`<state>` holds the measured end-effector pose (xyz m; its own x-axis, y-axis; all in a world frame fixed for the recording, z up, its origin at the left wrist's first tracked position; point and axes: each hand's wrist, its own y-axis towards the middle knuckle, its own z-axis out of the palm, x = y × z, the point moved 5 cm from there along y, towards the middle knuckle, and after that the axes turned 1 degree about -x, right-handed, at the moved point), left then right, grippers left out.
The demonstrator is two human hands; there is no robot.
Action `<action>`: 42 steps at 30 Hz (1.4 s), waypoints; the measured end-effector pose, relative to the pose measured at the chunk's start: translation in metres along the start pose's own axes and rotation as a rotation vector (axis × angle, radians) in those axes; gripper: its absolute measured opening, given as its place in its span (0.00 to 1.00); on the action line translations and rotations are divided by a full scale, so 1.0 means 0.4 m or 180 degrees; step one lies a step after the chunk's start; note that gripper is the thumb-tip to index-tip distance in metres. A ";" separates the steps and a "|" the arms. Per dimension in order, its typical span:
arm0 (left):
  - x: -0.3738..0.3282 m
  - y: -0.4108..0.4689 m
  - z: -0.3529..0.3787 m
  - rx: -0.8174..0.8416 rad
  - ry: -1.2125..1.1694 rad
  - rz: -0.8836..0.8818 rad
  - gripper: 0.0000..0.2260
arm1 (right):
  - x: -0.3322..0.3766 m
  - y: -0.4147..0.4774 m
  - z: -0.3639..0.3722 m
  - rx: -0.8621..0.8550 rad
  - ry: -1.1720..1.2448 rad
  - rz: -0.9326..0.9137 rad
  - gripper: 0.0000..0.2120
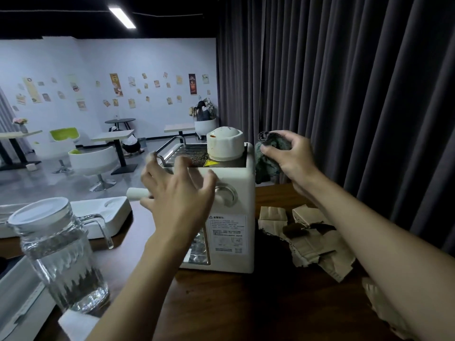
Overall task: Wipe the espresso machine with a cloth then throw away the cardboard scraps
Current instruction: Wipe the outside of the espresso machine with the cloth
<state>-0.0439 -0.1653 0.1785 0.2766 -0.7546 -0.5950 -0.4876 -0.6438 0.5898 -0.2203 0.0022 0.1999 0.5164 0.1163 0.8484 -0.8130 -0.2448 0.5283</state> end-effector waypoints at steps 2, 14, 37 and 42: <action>-0.015 -0.024 0.005 -0.0001 -0.0082 0.0039 0.17 | -0.013 0.031 0.021 0.0240 0.0090 0.0063 0.13; -0.090 -0.080 0.076 0.0262 -0.0499 -0.0101 0.35 | -0.098 0.113 0.091 0.1361 0.1206 0.1124 0.12; 0.003 0.014 0.005 0.0970 -0.1405 0.0580 0.14 | 0.004 -0.045 -0.003 0.0884 0.0645 0.0571 0.14; 0.022 0.034 -0.001 0.1223 -0.1723 0.0771 0.11 | 0.014 -0.084 -0.022 0.0516 0.0668 0.0407 0.11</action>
<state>-0.0476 -0.1808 0.1817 -0.2787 -0.6375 -0.7182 -0.7688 -0.3001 0.5647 -0.1923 0.0194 0.1873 0.3317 0.2670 0.9048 -0.8056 -0.4189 0.4190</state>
